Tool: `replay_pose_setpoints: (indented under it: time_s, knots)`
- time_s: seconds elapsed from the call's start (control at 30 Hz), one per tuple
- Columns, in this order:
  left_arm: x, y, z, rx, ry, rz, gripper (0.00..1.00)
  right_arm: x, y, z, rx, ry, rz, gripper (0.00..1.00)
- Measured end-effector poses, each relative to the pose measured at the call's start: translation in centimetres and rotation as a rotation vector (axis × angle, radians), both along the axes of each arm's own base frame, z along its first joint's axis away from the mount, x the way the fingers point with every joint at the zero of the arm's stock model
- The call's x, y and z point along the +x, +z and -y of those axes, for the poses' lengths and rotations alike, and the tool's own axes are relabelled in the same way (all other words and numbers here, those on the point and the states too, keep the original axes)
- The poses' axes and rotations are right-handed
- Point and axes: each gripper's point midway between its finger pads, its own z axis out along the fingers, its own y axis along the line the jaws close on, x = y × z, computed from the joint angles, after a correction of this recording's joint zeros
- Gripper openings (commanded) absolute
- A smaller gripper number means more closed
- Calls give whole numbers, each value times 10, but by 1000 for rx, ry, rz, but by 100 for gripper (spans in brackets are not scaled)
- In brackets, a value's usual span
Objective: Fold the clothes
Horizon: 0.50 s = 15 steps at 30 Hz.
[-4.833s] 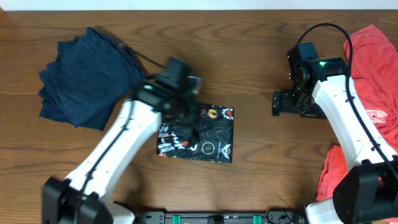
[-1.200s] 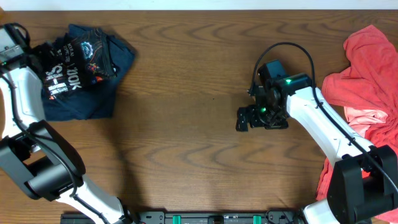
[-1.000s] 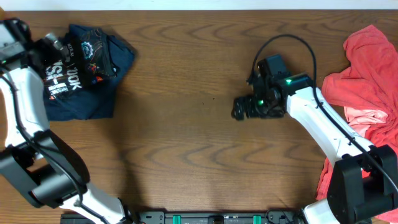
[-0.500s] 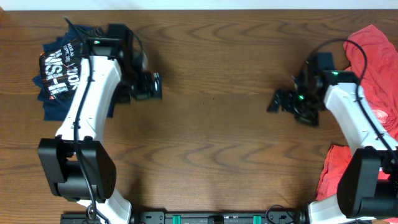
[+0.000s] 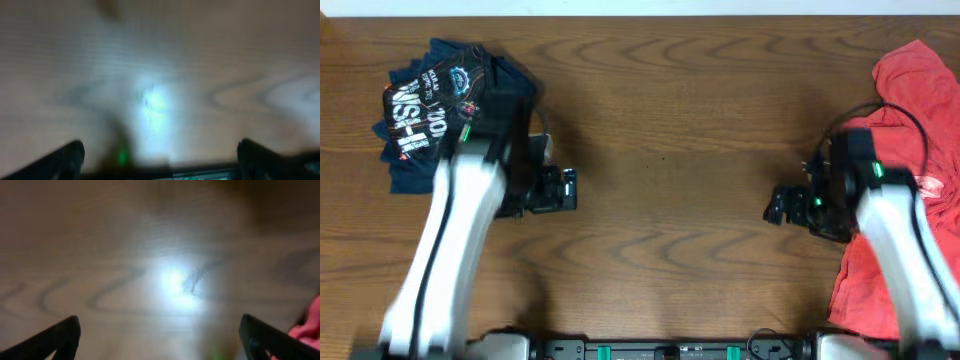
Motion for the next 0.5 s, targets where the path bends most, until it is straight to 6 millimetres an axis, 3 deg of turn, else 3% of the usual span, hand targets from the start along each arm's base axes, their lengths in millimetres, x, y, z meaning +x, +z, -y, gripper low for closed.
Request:
replay_pose_setpoints:
  time_s: [0.1, 0.23, 0.4, 0.5]
  knots:
    - [2, 38, -1, -18, 18, 367, 98, -2, 29, 2, -63, -10, 252, 99]
    - [-25, 93, -5, -49, 37, 782, 98, -9, 83, -2, -88, -11, 609, 99]
    - [-69, 128, -14, -76, 65, 1037, 98, -33, 136, 4, -85, -55, 890, 99]
    - [-93, 150, -18, -94, 73, 1176, 98, -47, 155, 6, -78, -71, 998, 99]
